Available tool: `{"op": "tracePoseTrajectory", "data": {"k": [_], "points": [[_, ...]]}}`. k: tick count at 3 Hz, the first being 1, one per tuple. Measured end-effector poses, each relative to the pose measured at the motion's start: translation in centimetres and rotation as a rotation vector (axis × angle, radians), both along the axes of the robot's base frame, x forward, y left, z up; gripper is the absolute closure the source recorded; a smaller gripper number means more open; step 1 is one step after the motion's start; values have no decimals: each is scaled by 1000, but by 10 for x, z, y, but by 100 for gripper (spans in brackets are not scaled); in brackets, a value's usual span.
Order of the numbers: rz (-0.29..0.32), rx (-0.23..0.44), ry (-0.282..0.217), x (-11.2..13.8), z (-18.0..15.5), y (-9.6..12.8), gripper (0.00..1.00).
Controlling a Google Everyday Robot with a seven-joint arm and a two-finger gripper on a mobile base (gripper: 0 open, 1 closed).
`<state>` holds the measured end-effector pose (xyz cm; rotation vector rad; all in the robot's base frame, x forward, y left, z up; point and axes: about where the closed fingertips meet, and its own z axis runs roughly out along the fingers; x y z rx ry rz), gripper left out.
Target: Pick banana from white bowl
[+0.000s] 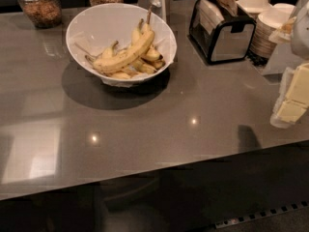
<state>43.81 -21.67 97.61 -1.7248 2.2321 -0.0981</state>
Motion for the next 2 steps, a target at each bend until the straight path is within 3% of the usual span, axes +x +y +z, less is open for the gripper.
{"op": "tracePoseTrajectory", "data": {"k": [1, 2], "points": [[0, 0, 0, 0, 0, 0, 0], [62, 20, -48, 19, 5, 10, 0]]}}
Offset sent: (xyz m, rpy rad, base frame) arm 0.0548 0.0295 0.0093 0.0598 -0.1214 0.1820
